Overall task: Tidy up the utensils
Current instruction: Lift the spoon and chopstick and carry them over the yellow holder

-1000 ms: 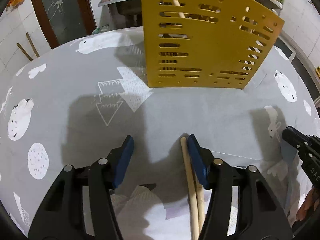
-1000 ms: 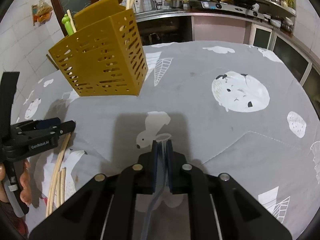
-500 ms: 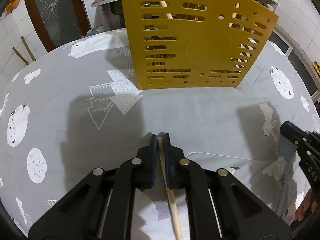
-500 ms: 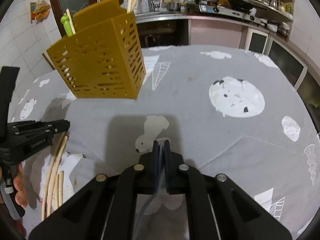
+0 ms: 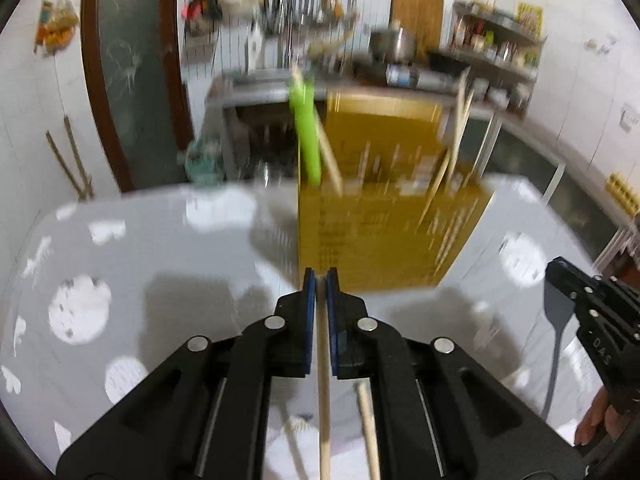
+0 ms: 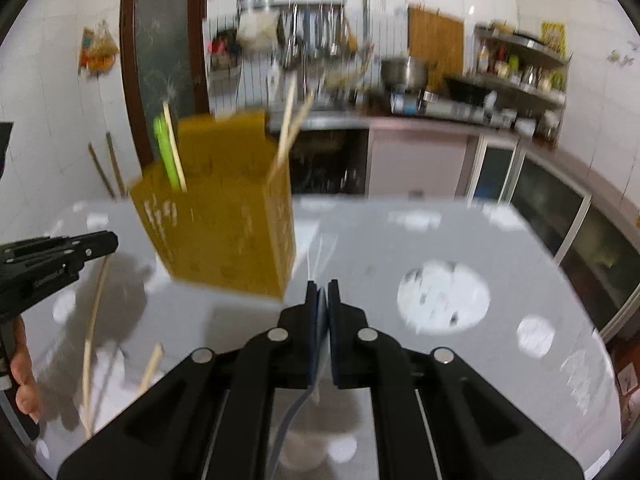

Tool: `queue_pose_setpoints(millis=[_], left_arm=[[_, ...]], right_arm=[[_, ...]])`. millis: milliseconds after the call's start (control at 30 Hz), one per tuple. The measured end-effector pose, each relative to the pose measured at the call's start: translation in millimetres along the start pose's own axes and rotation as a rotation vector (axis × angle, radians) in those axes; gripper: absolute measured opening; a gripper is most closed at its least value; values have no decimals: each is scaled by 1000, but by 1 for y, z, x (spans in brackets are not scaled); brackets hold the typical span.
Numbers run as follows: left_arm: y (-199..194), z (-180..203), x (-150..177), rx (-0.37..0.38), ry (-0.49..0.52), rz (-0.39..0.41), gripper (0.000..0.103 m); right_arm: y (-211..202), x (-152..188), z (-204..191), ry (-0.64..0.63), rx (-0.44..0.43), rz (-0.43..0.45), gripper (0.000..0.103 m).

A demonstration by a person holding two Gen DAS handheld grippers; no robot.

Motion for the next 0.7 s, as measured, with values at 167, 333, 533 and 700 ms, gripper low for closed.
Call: queue_pose_setpoints(millis=[167,333,533,700], left_arm=[[-37,-11,-38,26,-47,171,4],[-54,-14,-68,20,-59,253,4],[-79,-25,-103,40,-92,334,4],[-90,-24,-118,67,-94,363,4]], right_arm=[[-29,-41,-12,-71,62,200,6],[-43,-77,-19,-115,122,372,6],[-29,-121,-27,-155,143,473,6],[-14,-142,-32,-176,141,511,6]])
Point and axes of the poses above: each gripper's, at about its wrist camera, not at the fingertips, and y roughly the way its jaws point, z to its right, x to its underside, the point moved 3 cm from there along y, roughly the way its jaws point, and after that the axes turned 12 degrees about -x, right-handed, at the moved point
